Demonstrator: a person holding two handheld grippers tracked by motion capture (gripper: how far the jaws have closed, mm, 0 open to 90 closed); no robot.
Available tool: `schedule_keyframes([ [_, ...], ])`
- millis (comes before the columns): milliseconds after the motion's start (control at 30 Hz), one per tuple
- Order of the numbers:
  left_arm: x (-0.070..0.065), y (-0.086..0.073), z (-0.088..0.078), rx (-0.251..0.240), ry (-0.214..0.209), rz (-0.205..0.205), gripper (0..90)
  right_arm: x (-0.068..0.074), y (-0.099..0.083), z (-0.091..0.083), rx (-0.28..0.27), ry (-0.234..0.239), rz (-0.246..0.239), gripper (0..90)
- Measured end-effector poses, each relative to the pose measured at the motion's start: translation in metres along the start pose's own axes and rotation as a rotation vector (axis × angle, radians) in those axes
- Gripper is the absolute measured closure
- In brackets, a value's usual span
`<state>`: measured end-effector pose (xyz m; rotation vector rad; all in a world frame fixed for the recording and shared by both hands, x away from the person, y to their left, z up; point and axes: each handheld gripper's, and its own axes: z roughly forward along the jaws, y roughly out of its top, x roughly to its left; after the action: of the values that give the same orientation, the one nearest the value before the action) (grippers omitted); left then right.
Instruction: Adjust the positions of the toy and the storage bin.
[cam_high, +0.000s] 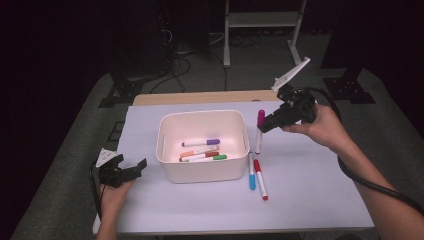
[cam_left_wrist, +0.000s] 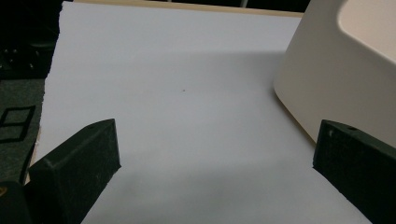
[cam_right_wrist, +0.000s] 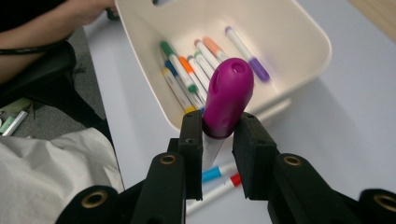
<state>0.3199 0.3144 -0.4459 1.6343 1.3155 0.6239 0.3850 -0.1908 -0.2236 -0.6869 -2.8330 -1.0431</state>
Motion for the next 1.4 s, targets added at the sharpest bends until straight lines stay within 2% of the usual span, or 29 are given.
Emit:
schedule_keyframes([
  [33, 0.000, 0.000, 0.000, 0.000, -0.001, 0.001, 0.0, 0.002, 0.005, 0.000, -0.003, 0.000, -0.008, 72.5],
  [67, 0.000, 0.000, 0.000, 0.000, -0.003, 0.002, 0.0, 0.006, 0.020, 0.003, -0.007, 0.012, -0.033, 72.6],
  [100, 0.000, 0.000, 0.000, 0.000, -0.003, 0.002, 0.0, 0.006, 0.020, 0.003, -0.007, 0.012, -0.033, 72.6],
  [167, 0.000, 0.000, 0.000, -0.002, -0.003, 0.000, 0.0, 0.009, 0.031, 0.007, -0.007, 0.019, -0.052, 72.6],
  [233, 0.000, 0.000, 0.000, -0.002, -0.004, -0.002, 0.0, 0.012, 0.044, 0.020, 0.002, 0.036, -0.069, 72.5],
  [300, 0.000, 0.000, 0.000, -0.003, -0.004, -0.003, 0.0, 0.012, 0.047, 0.024, 0.006, 0.042, -0.070, 72.5],
  [367, 0.001, 0.000, -0.001, -0.005, -0.003, -0.004, 0.0, 0.013, 0.053, 0.039, 0.027, 0.059, -0.080, 72.5],
  [400, 0.001, 0.000, -0.001, -0.004, -0.003, -0.003, 0.0, 0.014, 0.058, 0.054, 0.058, 0.070, -0.083, 72.6],
  [433, 0.001, 0.000, -0.001, -0.005, -0.003, -0.003, 0.0, 0.014, 0.058, 0.054, 0.058, 0.070, -0.083, 72.6],
  [467, 0.001, 0.000, -0.001, -0.005, -0.003, -0.002, 0.0, 0.012, 0.061, 0.071, 0.073, 0.089, -0.088, 72.5],
  [533, 0.001, 0.000, -0.001, -0.007, -0.002, -0.003, 0.0, 0.012, 0.062, 0.076, 0.080, 0.098, -0.088, 72.5],
  [600, 0.001, 0.000, -0.001, -0.006, -0.002, -0.003, 0.0, 0.009, 0.065, 0.098, 0.107, 0.126, -0.082, 72.5],
  [667, 0.002, 0.000, -0.001, -0.007, -0.003, -0.005, 0.0, 0.009, 0.066, 0.102, 0.116, 0.129, -0.087, 72.5],
  [833, 0.002, 0.000, -0.002, -0.011, -0.002, -0.006, 0.0, 0.009, 0.070, 0.135, 0.182, 0.143, -0.095, 72.5],
  [867, 0.002, 0.000, -0.002, -0.012, -0.002, -0.005, 0.0, 0.010, 0.071, 0.146, 0.211, 0.147, -0.094, 72.5],
  [900, 0.002, 0.000, -0.002, -0.012, -0.002, -0.005, 0.0, 0.010, 0.071, 0.146, 0.211, 0.147, -0.094, 72.5],
  [933, 0.002, 0.000, -0.002, -0.012, -0.001, -0.005, 0.0, 0.013, 0.072, 0.154, 0.228, 0.151, -0.098, 72.3],
  [1033, 0.002, 0.000, -0.002, -0.011, -0.003, -0.006, 0.0, 0.017, 0.074, 0.164, 0.249, 0.153, -0.108, 71.4],
  [1067, 0.002, 0.000, -0.002, -0.012, -0.003, -0.006, 0.0, 0.019, 0.075, 0.168, 0.253, 0.162, -0.105, 68.2],
  [1167, 0.002, 0.000, -0.002, -0.013, -0.002, -0.005, 0.0, 0.023, 0.078, 0.172, 0.249, 0.169, -0.114, 65.8],
  [1267, 0.003, 0.000, -0.002, -0.012, -0.003, -0.005, 0.0, 0.026, 0.079, 0.170, 0.239, 0.169, -0.118, 66.0],
  [1400, 0.002, 0.000, -0.002, -0.011, -0.004, -0.004, 0.0, 0.026, 0.075, 0.158, 0.208, 0.167, -0.115, 66.0],
])
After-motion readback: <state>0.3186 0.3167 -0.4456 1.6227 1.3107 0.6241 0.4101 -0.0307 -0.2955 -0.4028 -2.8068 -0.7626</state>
